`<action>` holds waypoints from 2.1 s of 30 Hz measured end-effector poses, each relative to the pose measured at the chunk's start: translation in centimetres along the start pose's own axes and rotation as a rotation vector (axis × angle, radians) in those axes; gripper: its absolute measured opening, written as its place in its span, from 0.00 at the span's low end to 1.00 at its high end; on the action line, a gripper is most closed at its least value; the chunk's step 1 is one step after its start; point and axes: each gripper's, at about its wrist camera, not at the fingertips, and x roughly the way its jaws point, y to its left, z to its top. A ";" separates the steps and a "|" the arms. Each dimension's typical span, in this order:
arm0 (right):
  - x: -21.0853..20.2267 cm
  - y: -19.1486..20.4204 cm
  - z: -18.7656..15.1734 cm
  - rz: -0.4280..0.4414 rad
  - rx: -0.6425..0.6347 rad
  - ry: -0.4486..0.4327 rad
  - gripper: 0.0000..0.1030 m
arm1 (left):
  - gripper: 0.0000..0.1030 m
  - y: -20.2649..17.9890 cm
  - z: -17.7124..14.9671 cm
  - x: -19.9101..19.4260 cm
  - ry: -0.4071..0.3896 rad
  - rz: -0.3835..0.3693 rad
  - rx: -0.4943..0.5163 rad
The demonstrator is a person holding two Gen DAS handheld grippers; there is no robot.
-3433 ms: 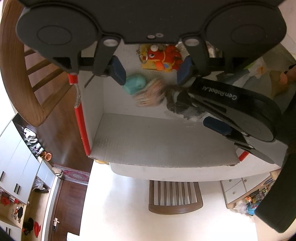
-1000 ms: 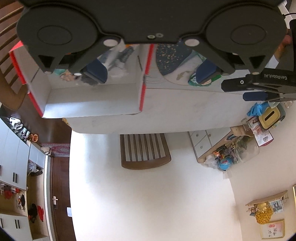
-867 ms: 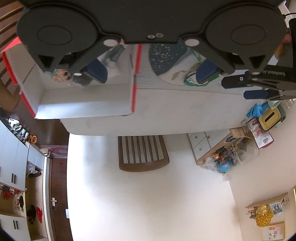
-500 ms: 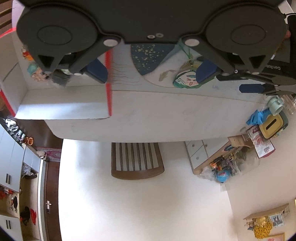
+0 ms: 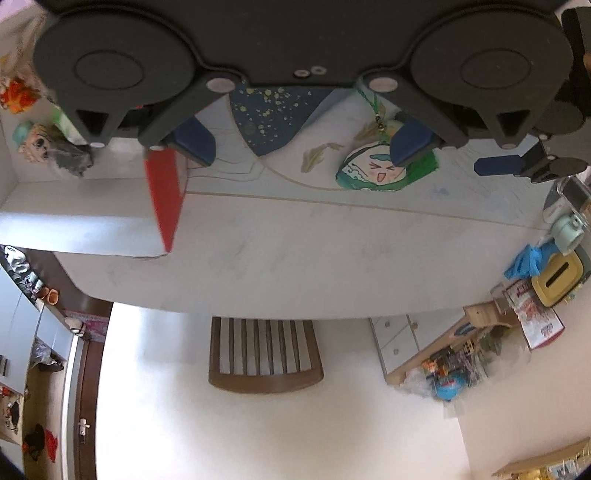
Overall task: Organize objects
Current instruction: 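Move left tool to the yellow cylinder while right tool moves to the face pouch, then close right tool on the green-haired face pouch while left tool grasps the yellow cylinder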
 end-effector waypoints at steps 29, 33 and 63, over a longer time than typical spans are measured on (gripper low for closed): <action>12.3 5.6 1.9 0.054 -0.084 0.201 0.92 | 0.99 1.7 -2.4 4.2 0.024 -0.009 -0.083; 12.8 5.8 1.8 0.059 -0.088 0.212 0.92 | 0.99 1.8 -2.5 4.4 0.028 -0.017 -0.087; 9.9 1.9 1.8 -0.007 -0.050 0.159 0.70 | 0.63 -0.5 -1.4 5.5 0.044 0.038 0.039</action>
